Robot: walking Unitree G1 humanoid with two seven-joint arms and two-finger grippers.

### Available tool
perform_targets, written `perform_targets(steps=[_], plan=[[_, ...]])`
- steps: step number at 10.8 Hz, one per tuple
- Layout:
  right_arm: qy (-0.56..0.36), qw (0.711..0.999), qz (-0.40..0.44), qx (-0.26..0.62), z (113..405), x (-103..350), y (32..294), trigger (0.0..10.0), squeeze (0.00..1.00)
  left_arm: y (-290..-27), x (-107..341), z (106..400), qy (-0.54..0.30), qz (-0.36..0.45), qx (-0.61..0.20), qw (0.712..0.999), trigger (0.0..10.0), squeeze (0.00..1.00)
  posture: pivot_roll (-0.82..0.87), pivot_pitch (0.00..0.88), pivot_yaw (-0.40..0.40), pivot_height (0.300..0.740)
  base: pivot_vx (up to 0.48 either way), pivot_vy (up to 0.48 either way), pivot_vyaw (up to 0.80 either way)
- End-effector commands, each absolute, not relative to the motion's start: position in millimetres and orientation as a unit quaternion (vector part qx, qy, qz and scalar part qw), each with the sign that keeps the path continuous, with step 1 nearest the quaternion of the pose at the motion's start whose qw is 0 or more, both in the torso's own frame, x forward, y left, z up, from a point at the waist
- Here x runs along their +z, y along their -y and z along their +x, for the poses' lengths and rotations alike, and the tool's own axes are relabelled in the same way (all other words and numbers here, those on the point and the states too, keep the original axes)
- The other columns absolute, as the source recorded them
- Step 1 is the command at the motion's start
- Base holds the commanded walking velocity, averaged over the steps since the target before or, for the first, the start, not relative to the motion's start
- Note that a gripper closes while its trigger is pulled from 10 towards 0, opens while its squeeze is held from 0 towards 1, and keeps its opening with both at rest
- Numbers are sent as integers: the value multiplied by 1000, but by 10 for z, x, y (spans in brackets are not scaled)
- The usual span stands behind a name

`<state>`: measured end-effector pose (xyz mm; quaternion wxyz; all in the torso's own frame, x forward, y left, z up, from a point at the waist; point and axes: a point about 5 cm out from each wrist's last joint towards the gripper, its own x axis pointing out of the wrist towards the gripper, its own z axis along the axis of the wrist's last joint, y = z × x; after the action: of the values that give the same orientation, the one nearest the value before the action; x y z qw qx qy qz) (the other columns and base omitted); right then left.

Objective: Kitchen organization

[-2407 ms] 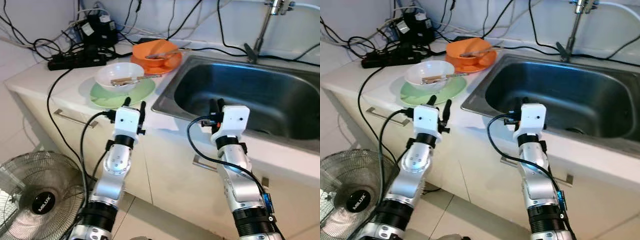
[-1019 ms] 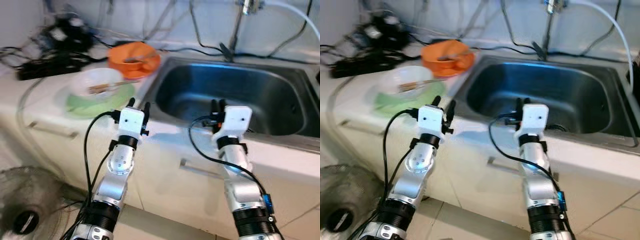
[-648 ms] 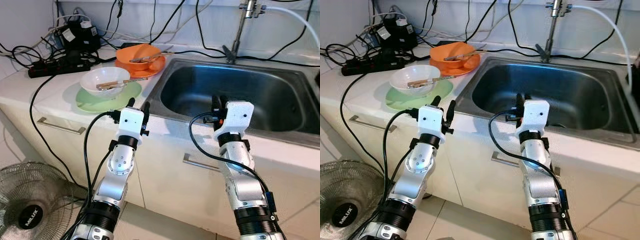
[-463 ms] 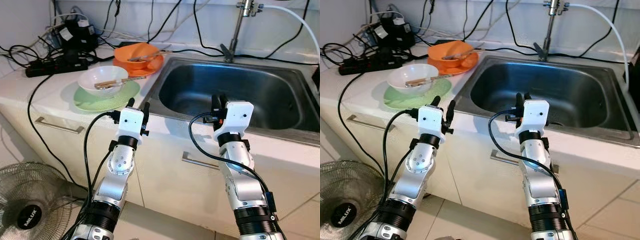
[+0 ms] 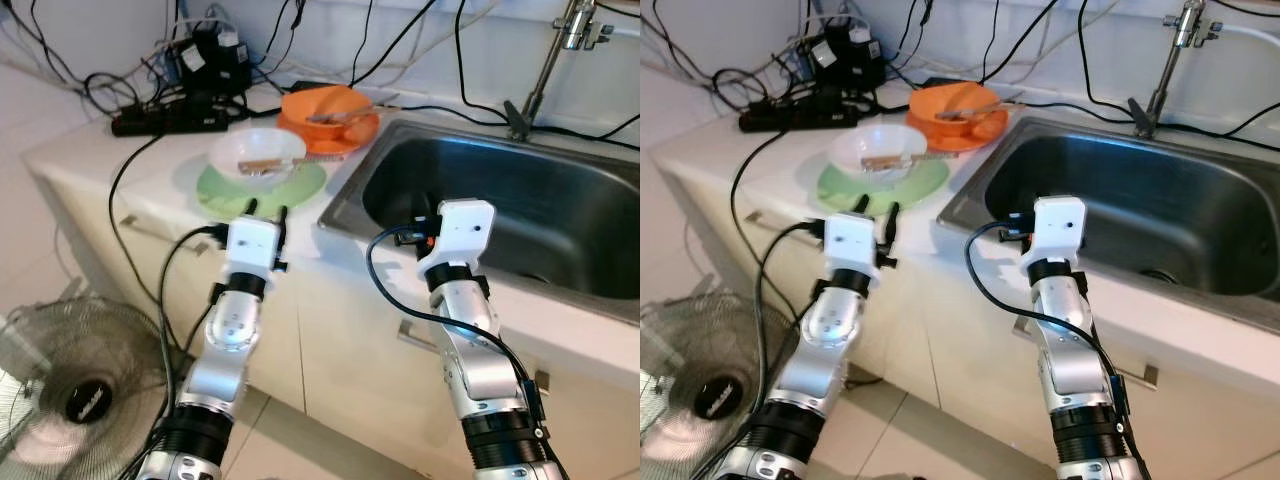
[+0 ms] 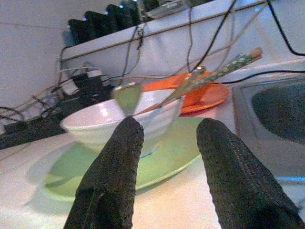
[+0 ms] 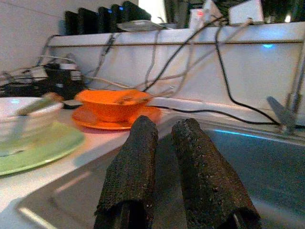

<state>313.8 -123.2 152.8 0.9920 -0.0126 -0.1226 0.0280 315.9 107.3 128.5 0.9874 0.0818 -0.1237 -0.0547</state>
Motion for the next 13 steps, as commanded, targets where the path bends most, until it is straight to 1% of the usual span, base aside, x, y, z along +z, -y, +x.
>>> perform_targets(steps=[1, 12, 13], plan=[[136, 990, -10, 25, 3152, 1614, 1253, 10000, 0, -1044, 1307, 3159, 127, 79, -54, 987, 10000, 0, 41, 0, 68, 740, 319, 0, 0], [130, 991, -10, 25, 3151, 1581, 1254, 10000, 0, -1029, 1290, 3165, 126, 78, -58, 987, 10000, 0, 40, 0, 67, 740, 343, 0, 0], [128, 991, -10, 25, 3150, 1574, 1252, 10000, 0, -1013, 1286, 3164, 126, 78, -64, 987, 10000, 0, 41, 0, 67, 740, 0, 0, 0]])
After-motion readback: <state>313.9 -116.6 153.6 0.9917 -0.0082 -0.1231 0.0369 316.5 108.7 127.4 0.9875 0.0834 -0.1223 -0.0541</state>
